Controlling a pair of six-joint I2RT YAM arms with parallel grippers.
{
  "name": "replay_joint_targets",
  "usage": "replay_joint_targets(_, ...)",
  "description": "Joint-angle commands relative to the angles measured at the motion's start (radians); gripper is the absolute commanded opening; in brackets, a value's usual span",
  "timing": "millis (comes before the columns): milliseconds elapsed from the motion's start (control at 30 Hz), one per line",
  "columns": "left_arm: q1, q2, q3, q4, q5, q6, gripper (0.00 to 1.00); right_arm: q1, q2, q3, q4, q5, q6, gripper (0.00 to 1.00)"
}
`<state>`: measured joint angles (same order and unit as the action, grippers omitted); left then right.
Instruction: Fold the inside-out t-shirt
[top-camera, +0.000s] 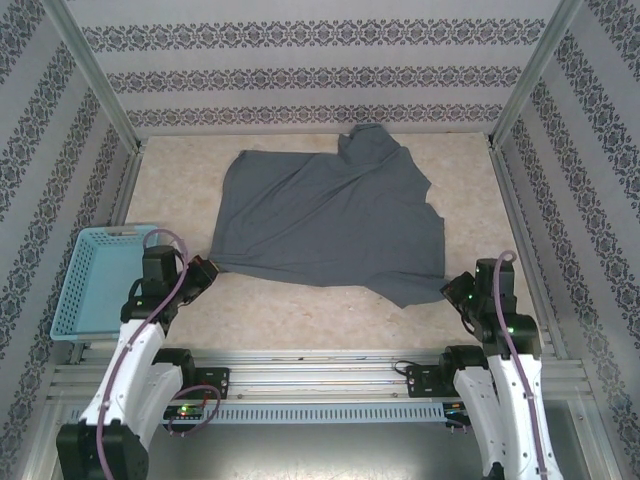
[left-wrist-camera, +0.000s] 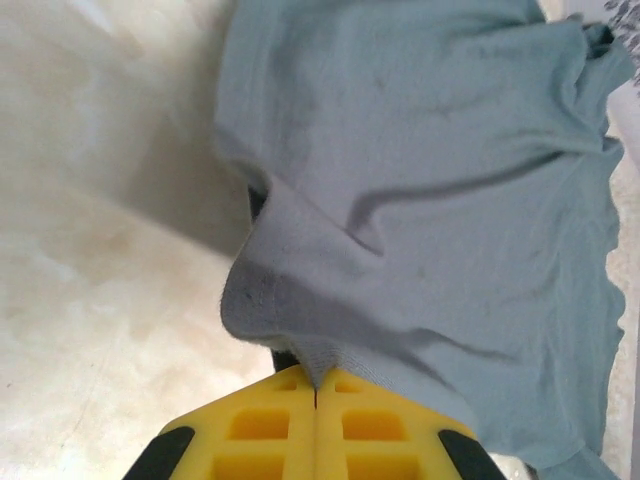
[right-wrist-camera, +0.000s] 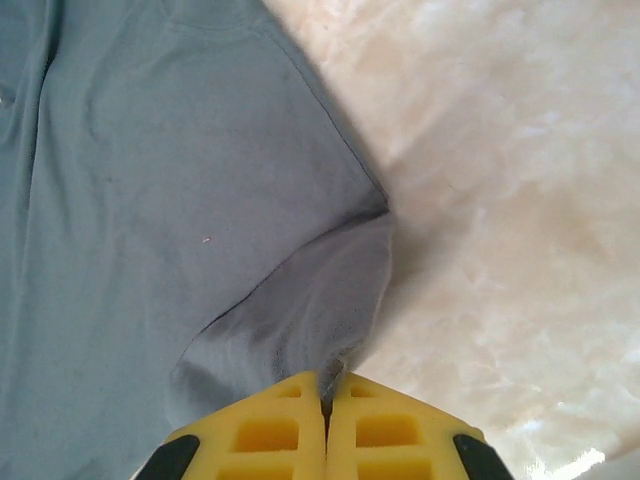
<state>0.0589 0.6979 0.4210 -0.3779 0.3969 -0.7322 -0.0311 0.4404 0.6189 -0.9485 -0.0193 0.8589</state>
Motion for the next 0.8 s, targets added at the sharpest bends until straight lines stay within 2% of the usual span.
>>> replay_joint_targets(0, -0.008, -0.068, 0.0, -0.126, -0.055, -0.027, 0.07, -0.007, -0.062, -0.041, -0.12, 0.056, 0.082, 0.0)
replay_joint_targets(100, -0.008, -0.096, -0.006, -0.155, -0.055, -0.036, 0.1, -0.007, -0.106, -0.046, -0.153, 0.084, 0.085, 0.0)
replay_joint_targets(167, -0.008, -0.101, -0.01, -0.17, -0.047, -0.038, 0.19, -0.007, -0.115, -0.034, -0.167, 0.099, 0.078, 0.0)
replay_joint_targets(300, -0.008, -0.1, -0.004, -0.179, -0.041, -0.035, 0.19, -0.006, -0.103, 0.015, -0.135, 0.116, 0.044, 0.0)
replay_joint_targets(433, -0.008, -0.073, 0.017, -0.175, -0.042, -0.02, 0.19, -0.007, -0.025, 0.081, -0.063, 0.041, 0.012, 0.0)
replay_joint_targets(500, -0.008, -0.051, 0.039, -0.186, -0.058, -0.014, 0.23, -0.006, -0.001, 0.102, -0.076, 0.027, 0.012, 0.01)
replay_joint_targets(600, -0.009, 0.017, 0.097, -0.165, -0.06, -0.012, 0.37, -0.006, -0.025, 0.097, -0.111, 0.082, 0.027, 0.09)
replay_joint_targets(667, -0.016, 0.098, 0.154, -0.139, -0.063, -0.008, 0.43, -0.007, -0.049, 0.093, -0.102, 0.143, 0.022, 0.37)
replay_joint_targets(700, -0.024, 0.138, 0.184, -0.125, -0.065, -0.006, 0.46, -0.007, -0.046, 0.101, -0.087, 0.161, 0.012, 0.46)
replay_joint_targets(767, -0.056, 0.239, 0.269, -0.108, -0.104, 0.01, 0.53, -0.006, 0.0, 0.142, -0.033, 0.183, -0.028, 0.54)
